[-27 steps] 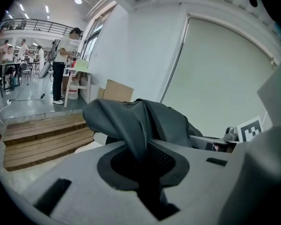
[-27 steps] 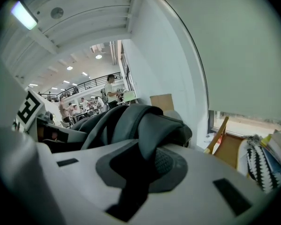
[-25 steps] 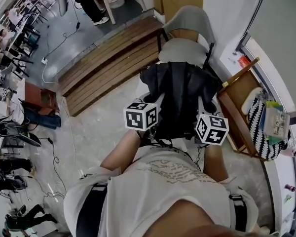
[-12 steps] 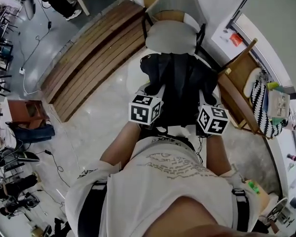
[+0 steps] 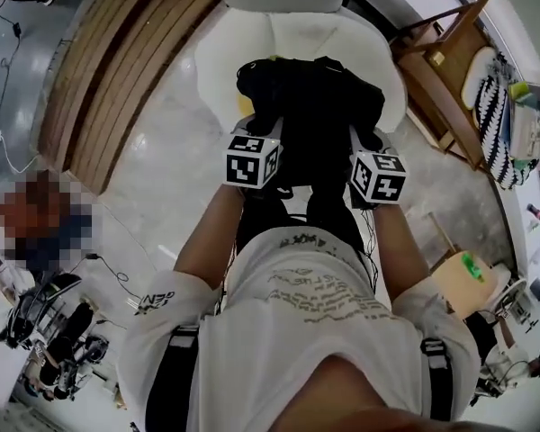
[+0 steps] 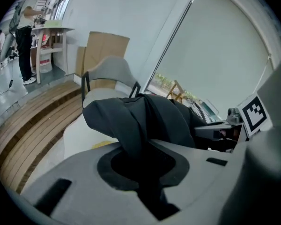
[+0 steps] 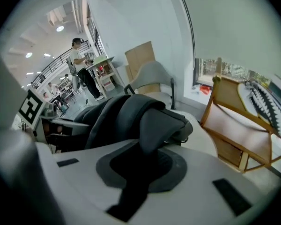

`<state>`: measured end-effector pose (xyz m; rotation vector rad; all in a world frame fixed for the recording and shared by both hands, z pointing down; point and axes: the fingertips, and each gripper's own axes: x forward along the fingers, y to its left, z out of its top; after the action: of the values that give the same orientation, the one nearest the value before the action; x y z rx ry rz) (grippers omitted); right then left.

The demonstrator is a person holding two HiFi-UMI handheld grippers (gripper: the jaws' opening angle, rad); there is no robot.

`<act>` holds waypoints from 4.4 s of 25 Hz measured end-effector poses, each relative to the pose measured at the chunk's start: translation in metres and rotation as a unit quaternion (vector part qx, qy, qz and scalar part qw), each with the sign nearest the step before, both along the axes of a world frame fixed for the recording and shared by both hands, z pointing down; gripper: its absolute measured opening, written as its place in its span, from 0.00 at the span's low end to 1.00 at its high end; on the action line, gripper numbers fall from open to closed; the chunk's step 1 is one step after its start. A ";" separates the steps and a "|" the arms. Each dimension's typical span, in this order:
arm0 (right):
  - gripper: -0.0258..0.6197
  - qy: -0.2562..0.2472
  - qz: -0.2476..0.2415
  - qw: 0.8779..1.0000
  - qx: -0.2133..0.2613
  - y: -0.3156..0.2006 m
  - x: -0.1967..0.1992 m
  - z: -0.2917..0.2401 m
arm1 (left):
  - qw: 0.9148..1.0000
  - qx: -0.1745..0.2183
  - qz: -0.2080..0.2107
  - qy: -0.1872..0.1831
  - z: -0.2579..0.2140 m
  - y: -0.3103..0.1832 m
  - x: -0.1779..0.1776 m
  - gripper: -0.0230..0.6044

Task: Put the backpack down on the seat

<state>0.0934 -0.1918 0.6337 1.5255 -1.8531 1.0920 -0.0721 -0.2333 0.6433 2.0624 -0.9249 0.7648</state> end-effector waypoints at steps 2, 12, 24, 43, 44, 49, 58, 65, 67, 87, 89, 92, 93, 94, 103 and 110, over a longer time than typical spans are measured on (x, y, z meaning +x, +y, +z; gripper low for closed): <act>0.12 -0.004 -0.002 1.000 -0.019 0.003 0.003 0.035 | 1.000 -0.009 0.012 -0.009 0.033 0.001 0.003 0.14; 0.12 0.013 0.005 0.993 -0.117 0.044 -0.014 0.182 | 0.993 -0.088 0.045 -0.064 0.179 0.045 -0.013 0.14; 0.13 0.018 -0.051 0.989 -0.138 0.065 -0.037 0.293 | 0.986 -0.148 0.016 -0.072 0.295 0.075 -0.049 0.14; 0.33 -0.011 -0.058 0.985 -0.161 0.082 -0.054 0.300 | 0.972 -0.182 -0.077 -0.124 0.337 0.099 -0.103 0.43; 0.31 -0.005 -0.059 0.986 -0.153 0.078 -0.053 0.296 | 0.973 -0.178 -0.084 -0.123 0.333 0.096 -0.104 0.43; 0.10 0.027 -0.072 0.989 -0.125 0.057 -0.051 0.263 | 0.981 -0.127 -0.106 -0.104 0.286 0.071 -0.096 0.08; 0.08 0.058 -0.098 0.993 -0.026 0.007 -0.054 0.156 | 0.991 -0.008 -0.112 -0.076 0.148 0.015 -0.074 0.07; 0.08 0.023 -0.055 0.994 0.097 -0.038 -0.041 0.024 | 0.990 0.074 -0.112 -0.045 0.029 -0.013 -0.049 0.07; 0.08 0.015 -0.046 0.990 0.132 -0.044 -0.035 -0.016 | 0.989 0.100 -0.107 -0.036 -0.006 -0.017 -0.040 0.07; 0.08 -0.004 -0.013 0.887 0.462 -0.066 -0.012 -0.333 | 0.921 0.368 -0.125 0.003 -0.314 -0.047 -0.033 0.07; 0.08 -0.002 -0.026 0.880 0.474 -0.064 -0.013 -0.345 | 0.916 0.378 -0.132 0.012 -0.325 -0.044 -0.034 0.07; 0.08 0.008 -0.039 0.877 0.479 -0.065 -0.017 -0.354 | 0.912 0.384 -0.146 0.017 -0.333 -0.040 -0.041 0.07; 0.08 0.011 -0.042 0.877 0.479 -0.066 -0.018 -0.356 | 0.911 0.384 -0.149 0.015 -0.333 -0.040 -0.044 0.07; 0.08 0.012 -0.043 0.877 0.478 -0.067 -0.019 -0.357 | 0.911 0.383 -0.152 0.013 -0.332 -0.041 -0.046 0.07; 0.08 -0.060 -0.065 0.887 0.454 -0.070 -0.034 -0.346 | 0.908 0.385 -0.167 0.004 -0.333 -0.043 -0.054 0.07; 0.08 -0.077 -0.072 0.892 0.440 -0.071 -0.044 -0.341 | 0.906 0.382 -0.182 0.017 -0.333 -0.040 -0.064 0.07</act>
<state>0.0496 -0.2624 0.2931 1.7142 -2.7310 0.2706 -0.1361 -0.2737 0.3106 2.4062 -1.7277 0.1528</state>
